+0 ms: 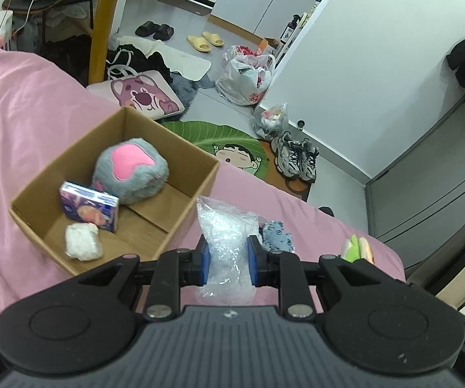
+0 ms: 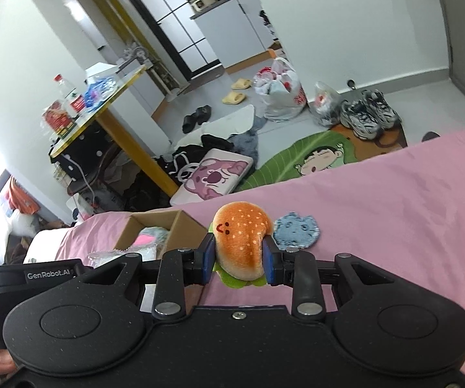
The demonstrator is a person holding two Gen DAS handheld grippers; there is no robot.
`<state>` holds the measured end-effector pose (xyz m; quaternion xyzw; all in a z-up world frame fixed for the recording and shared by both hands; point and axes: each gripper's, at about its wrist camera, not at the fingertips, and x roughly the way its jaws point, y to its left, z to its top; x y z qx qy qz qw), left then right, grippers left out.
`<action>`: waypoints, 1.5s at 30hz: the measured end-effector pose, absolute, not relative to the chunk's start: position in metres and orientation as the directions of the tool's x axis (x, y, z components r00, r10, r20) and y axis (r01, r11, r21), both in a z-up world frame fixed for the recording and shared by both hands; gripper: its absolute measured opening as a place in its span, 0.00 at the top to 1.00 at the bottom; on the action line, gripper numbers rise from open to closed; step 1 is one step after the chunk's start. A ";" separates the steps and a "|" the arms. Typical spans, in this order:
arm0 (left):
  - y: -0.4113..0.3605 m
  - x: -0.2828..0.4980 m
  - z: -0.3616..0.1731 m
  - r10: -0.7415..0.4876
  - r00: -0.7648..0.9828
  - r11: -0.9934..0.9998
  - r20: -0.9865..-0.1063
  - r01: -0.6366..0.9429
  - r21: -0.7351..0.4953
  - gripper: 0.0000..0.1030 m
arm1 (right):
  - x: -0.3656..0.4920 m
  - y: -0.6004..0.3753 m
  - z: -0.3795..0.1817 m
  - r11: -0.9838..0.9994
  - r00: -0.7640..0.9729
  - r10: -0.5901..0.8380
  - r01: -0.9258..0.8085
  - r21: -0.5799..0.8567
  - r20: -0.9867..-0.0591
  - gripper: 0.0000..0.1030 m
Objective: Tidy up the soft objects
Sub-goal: 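Carry the plastic bag over the box with the left tool while the right tool carries the burger plush, then open the left tool to drop the plastic bag in the box while the right tool releases the burger plush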
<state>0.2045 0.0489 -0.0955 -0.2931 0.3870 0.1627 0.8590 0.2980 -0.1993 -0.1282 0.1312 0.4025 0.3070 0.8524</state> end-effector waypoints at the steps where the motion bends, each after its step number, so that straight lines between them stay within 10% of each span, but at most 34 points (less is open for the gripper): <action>1: 0.052 0.203 -0.095 0.051 0.648 0.778 -0.760 -0.503 -0.376 0.79 | 0.296 -0.196 -0.127 0.777 0.488 0.629 -0.423 0.467 -0.605 0.71; 45: 0.171 0.175 -0.106 0.053 0.611 0.734 -0.790 -0.561 -0.384 0.71 | 0.259 -0.071 -0.133 0.699 0.390 0.703 -0.533 0.477 -0.594 0.70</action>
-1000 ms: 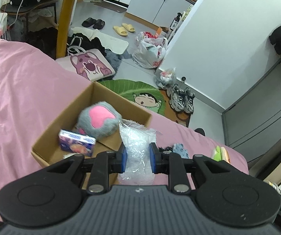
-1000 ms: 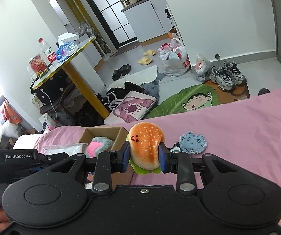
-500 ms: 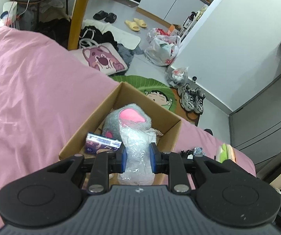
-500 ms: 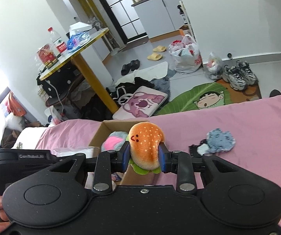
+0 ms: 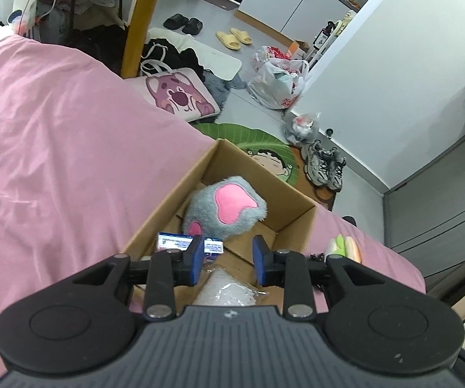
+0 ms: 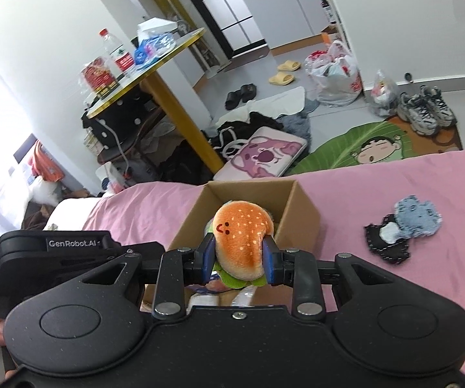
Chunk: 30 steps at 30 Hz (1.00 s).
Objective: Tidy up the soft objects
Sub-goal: 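Open the left tool to drop the plastic bag in the box while the right tool releases the burger plush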
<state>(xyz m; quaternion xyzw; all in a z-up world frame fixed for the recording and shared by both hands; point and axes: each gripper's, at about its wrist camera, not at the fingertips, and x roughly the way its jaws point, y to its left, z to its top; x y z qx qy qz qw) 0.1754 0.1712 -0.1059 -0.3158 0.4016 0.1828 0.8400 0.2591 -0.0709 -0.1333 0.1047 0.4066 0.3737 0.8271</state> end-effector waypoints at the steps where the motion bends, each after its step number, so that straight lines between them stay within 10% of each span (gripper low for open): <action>1: 0.171 0.176 -0.105 0.061 0.606 0.737 -0.793 -0.563 -0.374 0.71 | 0.259 -0.070 -0.134 0.689 0.385 0.713 -0.538 0.486 -0.586 0.65; 5: 0.171 0.179 -0.106 0.083 0.583 0.746 -0.808 -0.574 -0.337 0.71 | 0.258 -0.076 -0.133 0.656 0.384 0.750 -0.540 0.528 -0.539 0.42; 17: 0.144 0.184 -0.098 0.121 0.583 0.786 -0.804 -0.550 -0.281 0.27 | 0.259 -0.114 -0.116 0.704 0.417 0.705 -0.507 0.498 -0.573 0.41; 30: 0.097 0.202 -0.084 0.102 0.617 0.838 -0.781 -0.476 -0.266 0.17 | 0.282 -0.168 -0.108 0.758 0.474 0.646 -0.492 0.429 -0.598 0.22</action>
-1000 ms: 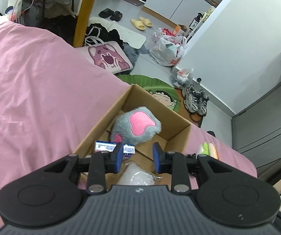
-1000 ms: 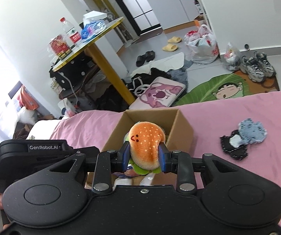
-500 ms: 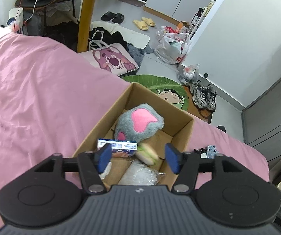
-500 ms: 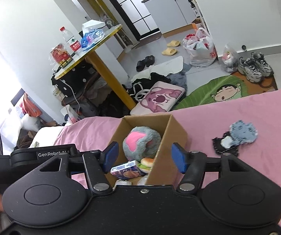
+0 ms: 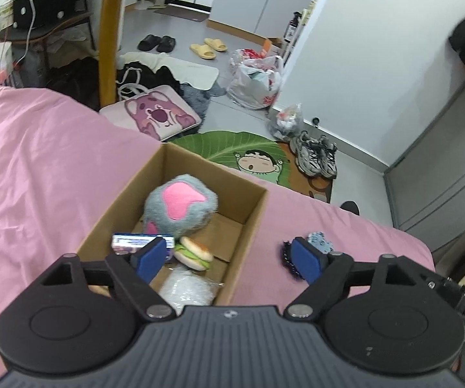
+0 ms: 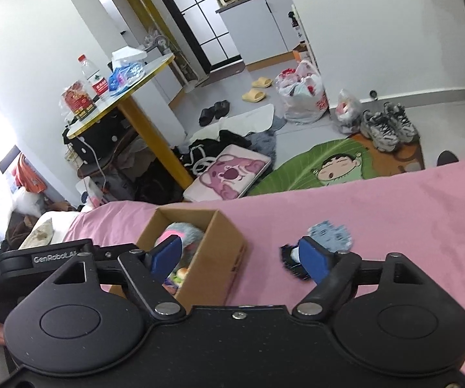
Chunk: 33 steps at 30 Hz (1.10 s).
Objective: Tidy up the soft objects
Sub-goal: 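Move both tools to the black plush and the blue denim plush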
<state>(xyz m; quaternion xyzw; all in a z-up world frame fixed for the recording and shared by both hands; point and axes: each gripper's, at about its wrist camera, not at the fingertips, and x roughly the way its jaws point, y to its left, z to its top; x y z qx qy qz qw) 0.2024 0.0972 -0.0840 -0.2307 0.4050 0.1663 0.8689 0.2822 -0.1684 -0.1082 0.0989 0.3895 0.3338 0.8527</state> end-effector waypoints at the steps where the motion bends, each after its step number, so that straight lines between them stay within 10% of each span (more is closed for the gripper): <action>1: 0.094 0.204 -0.084 0.105 0.616 0.841 -0.780 -0.474 -0.261 0.15 | 0.284 -0.173 -0.108 0.758 0.477 0.646 -0.492 0.428 -0.596 0.19; 33: 0.015 0.284 -0.127 0.099 0.559 0.855 -0.823 -0.471 -0.216 0.01 | 0.354 -0.244 -0.168 0.769 0.477 0.637 -0.332 0.547 -0.605 0.04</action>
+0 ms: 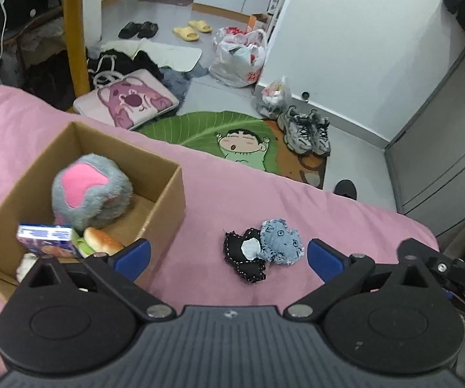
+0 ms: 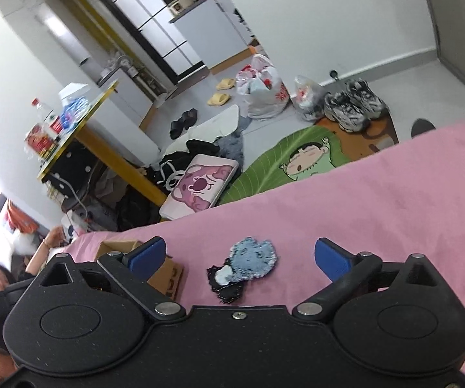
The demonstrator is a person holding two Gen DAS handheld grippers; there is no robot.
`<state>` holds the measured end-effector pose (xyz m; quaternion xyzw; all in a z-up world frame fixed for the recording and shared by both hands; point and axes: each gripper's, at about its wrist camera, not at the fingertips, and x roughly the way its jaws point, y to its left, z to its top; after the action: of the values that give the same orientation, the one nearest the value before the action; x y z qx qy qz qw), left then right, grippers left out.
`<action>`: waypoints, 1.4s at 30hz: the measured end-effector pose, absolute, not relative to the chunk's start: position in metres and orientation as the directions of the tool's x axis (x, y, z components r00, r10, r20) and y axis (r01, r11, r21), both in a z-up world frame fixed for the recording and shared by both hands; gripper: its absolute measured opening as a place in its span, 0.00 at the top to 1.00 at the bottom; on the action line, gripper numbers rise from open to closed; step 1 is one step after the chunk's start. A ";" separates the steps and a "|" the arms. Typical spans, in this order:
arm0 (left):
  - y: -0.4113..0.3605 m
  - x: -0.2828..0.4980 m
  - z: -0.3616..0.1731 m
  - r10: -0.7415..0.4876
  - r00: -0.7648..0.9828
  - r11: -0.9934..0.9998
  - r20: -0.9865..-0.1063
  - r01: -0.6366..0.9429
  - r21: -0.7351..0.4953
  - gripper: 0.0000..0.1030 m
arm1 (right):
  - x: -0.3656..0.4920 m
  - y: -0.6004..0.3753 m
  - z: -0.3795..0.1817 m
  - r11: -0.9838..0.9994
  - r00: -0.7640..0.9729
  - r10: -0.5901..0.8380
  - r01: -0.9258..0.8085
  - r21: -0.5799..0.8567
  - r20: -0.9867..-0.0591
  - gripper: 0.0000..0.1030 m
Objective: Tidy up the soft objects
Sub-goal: 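Move both tools to the black plush and the blue denim plush, then grasp the black-and-white plush with the left tool while the right tool grasps the blue denim plush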
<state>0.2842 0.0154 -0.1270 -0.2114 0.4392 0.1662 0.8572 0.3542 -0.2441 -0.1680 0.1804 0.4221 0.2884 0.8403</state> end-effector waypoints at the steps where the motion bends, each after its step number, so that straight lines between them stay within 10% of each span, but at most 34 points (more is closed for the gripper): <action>1: 0.014 0.286 -0.131 0.095 0.561 0.855 -0.823 -0.469 -0.221 0.01 | 0.356 -0.246 -0.172 0.772 0.475 0.633 -0.319 0.551 -0.612 0.04; 7: 0.007 0.295 -0.153 0.059 0.593 0.847 -0.803 -0.455 -0.274 0.04 | 0.363 -0.244 -0.182 0.771 0.458 0.635 -0.318 0.552 -0.622 0.07; 19: 0.004 0.314 -0.196 0.013 0.572 0.811 -0.820 -0.486 -0.326 0.55 | 0.381 -0.233 -0.215 0.745 0.411 0.662 -0.264 0.613 -0.627 0.28; 42: 0.028 0.330 -0.247 -0.060 0.566 0.759 -0.822 -0.509 -0.406 0.74 | 0.399 -0.206 -0.264 0.726 0.341 0.681 -0.199 0.658 -0.648 0.41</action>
<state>0.3301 0.0277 -0.2472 -0.3191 0.4456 0.1358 0.8253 0.3990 -0.2059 -0.2643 0.2407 0.5005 0.2812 0.7826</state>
